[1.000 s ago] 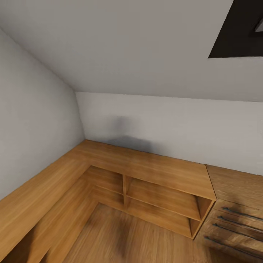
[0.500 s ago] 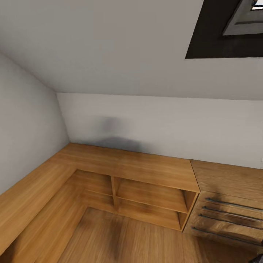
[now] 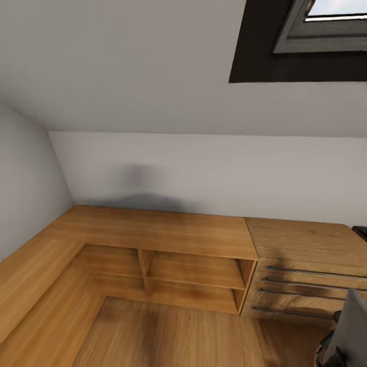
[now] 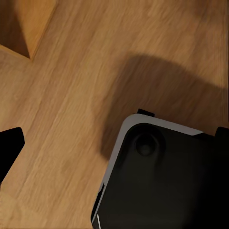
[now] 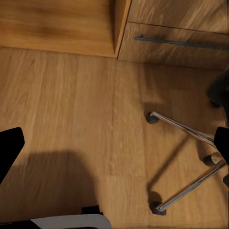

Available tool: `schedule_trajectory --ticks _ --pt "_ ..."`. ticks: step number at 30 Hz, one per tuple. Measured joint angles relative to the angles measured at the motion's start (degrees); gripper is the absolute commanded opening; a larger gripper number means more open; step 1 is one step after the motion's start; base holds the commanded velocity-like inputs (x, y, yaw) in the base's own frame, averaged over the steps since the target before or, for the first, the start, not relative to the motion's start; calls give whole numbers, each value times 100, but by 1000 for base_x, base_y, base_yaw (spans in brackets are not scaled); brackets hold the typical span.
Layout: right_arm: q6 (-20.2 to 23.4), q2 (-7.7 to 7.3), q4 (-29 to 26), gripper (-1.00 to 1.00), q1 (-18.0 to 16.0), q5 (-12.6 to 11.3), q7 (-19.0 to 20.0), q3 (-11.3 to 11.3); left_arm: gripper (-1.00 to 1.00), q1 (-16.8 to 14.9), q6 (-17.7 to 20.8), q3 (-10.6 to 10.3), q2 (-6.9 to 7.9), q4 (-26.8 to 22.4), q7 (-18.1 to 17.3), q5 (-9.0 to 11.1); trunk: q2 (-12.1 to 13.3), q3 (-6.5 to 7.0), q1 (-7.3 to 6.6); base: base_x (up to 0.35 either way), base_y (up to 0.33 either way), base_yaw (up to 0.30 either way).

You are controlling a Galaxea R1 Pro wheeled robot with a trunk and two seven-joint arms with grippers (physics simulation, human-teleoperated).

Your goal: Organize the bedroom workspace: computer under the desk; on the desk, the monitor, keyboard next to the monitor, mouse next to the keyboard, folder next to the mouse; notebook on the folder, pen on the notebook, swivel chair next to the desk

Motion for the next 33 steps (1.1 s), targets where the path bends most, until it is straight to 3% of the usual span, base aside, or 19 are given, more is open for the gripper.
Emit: schedule_trajectory --ticks 33 --pt "25 -3 0 100 0 10 1 2 100 0 0 0 0 0 0 -1 0 0 0 0 0 -255"
